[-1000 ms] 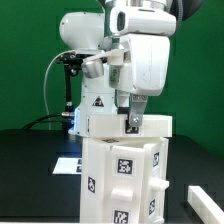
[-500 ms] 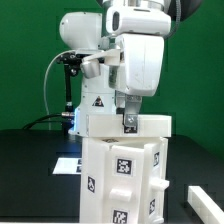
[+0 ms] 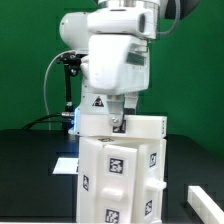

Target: Assemble cabinet

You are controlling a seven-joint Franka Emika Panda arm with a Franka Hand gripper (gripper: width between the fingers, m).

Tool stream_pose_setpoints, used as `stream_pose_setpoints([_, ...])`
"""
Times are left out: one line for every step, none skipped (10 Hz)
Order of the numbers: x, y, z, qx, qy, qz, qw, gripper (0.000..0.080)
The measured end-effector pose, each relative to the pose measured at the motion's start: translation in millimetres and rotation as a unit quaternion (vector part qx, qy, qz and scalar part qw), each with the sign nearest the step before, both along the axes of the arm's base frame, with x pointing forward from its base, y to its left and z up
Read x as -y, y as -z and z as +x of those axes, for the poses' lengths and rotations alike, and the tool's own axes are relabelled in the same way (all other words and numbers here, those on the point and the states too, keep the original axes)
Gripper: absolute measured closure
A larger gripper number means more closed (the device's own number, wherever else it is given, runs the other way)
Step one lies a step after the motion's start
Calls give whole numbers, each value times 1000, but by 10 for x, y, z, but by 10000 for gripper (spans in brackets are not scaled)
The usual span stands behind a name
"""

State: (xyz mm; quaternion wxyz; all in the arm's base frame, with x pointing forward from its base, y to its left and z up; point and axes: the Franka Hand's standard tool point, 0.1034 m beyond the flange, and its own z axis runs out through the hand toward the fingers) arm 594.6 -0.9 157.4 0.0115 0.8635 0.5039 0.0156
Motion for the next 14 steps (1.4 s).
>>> stream_pose_setpoints([-2,0,-6,0,47,2,999,245])
stream_pose_setpoints([-6,2,-26,-5,120,5,993,245])
stream_pose_setpoints([-14,4,-39,-8,185,9,983,245])
stream_pose_setpoints([-23,5,-55,-11,248,12,969,245])
stream_pose_setpoints([-38,6,-60,-10,289,14,957,245])
stream_pose_setpoints([-43,6,-59,-10,325,15,945,245])
stream_pose_setpoints([-45,7,-59,-10,351,16,936,245])
stream_pose_setpoints([-48,7,-59,-10,373,17,928,245])
stream_pose_setpoints([-52,7,-59,-10,410,18,912,245])
stream_pose_setpoints([-54,7,-59,-10,439,20,898,245])
stream_pose_setpoints([-54,7,-59,-13,472,26,881,245])
stream_pose_setpoints([-51,10,-61,-15,519,35,854,245])
stream_pose_setpoints([-41,14,-65,-20,558,47,829,245])
stream_pose_setpoints([-48,17,-65,-24,607,53,793,245])
